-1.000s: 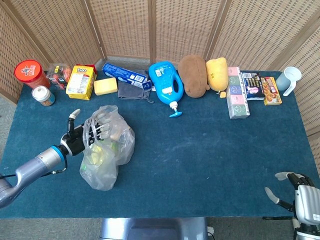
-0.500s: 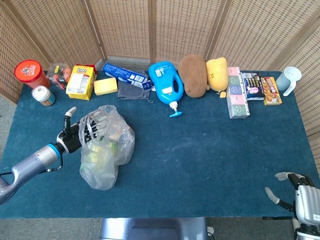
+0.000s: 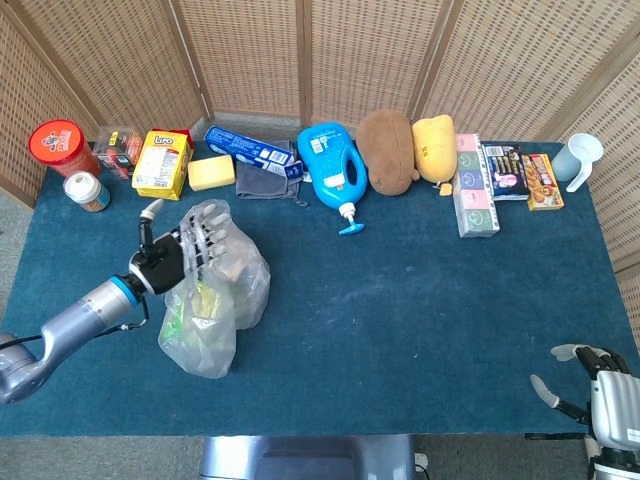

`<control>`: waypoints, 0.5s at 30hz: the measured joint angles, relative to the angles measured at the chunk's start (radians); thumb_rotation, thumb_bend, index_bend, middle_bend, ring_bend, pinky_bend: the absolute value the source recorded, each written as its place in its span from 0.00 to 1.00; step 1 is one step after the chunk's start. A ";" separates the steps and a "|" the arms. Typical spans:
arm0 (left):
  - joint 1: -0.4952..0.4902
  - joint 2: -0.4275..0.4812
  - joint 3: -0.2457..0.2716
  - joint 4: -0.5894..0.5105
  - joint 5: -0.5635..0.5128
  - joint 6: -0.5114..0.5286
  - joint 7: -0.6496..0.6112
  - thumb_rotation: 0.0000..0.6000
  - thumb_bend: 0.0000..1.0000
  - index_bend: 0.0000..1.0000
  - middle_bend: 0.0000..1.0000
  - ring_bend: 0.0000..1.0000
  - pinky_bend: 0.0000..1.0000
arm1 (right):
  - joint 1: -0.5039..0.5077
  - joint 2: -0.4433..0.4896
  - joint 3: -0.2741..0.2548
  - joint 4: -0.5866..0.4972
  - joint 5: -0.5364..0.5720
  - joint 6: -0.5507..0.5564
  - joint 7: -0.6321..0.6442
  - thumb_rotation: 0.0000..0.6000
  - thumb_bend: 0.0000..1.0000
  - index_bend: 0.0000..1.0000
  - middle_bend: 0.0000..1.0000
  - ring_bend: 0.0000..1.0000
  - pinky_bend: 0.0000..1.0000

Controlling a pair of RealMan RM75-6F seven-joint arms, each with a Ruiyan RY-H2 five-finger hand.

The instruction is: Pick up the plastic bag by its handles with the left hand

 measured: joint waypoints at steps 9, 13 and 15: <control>-0.055 -0.047 -0.035 -0.034 0.011 -0.017 -0.038 0.00 0.35 0.32 0.43 0.44 0.57 | -0.013 0.003 -0.003 0.006 -0.003 0.020 0.016 0.28 0.25 0.43 0.48 0.40 0.28; -0.079 -0.061 -0.049 -0.048 0.014 -0.019 -0.049 0.00 0.41 0.36 0.50 0.52 0.63 | -0.018 0.004 -0.004 0.007 -0.005 0.027 0.021 0.28 0.24 0.43 0.48 0.40 0.28; -0.082 -0.063 -0.051 -0.051 0.012 -0.019 -0.050 0.00 0.44 0.38 0.53 0.57 0.67 | -0.019 0.004 -0.004 0.007 -0.006 0.029 0.022 0.29 0.24 0.43 0.48 0.40 0.28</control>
